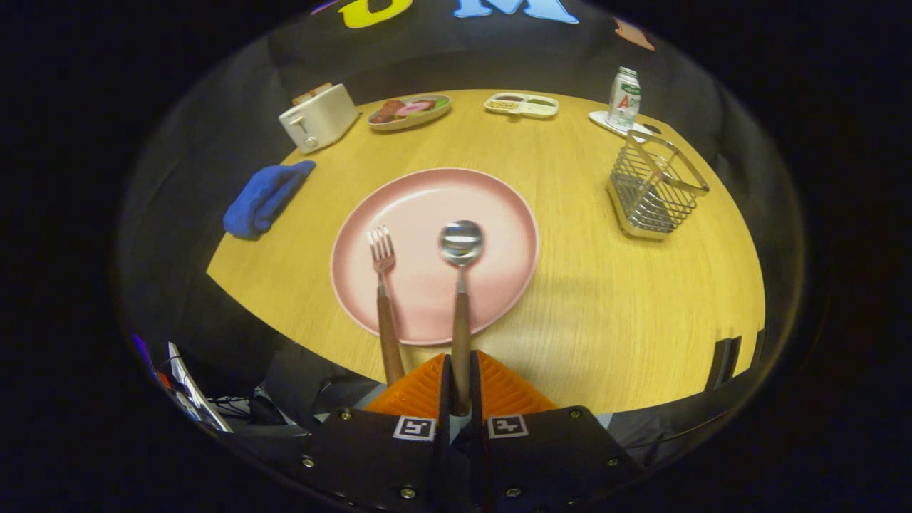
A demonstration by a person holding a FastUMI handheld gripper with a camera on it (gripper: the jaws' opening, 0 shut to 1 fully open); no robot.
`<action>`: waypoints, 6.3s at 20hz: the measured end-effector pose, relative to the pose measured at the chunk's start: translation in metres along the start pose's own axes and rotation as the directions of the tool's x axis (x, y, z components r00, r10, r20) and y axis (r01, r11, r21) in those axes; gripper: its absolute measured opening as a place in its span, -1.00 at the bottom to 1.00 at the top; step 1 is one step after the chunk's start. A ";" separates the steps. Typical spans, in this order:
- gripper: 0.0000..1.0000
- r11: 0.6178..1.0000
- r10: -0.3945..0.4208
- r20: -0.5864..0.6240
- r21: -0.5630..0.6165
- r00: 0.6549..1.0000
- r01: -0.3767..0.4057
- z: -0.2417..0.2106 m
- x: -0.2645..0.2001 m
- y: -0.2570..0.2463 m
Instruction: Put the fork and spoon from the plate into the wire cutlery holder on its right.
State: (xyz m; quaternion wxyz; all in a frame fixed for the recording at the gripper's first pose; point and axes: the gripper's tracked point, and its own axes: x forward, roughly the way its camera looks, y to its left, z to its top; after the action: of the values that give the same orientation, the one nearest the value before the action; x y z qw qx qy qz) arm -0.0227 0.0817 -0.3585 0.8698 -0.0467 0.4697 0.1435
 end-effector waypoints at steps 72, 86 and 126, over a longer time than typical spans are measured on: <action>-0.70 0.995 -0.081 0.339 0.078 0.937 0.058 0.147 -0.102 -0.071; -0.69 0.995 0.098 0.097 -0.037 0.990 -0.095 0.052 -0.026 0.034; -0.91 0.967 0.238 -0.033 0.105 0.971 -0.233 0.012 -0.006 0.051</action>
State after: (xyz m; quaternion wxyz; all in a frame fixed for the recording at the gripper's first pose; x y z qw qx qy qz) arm -0.0309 0.1321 -0.3440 0.8369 0.0498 0.4983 0.2209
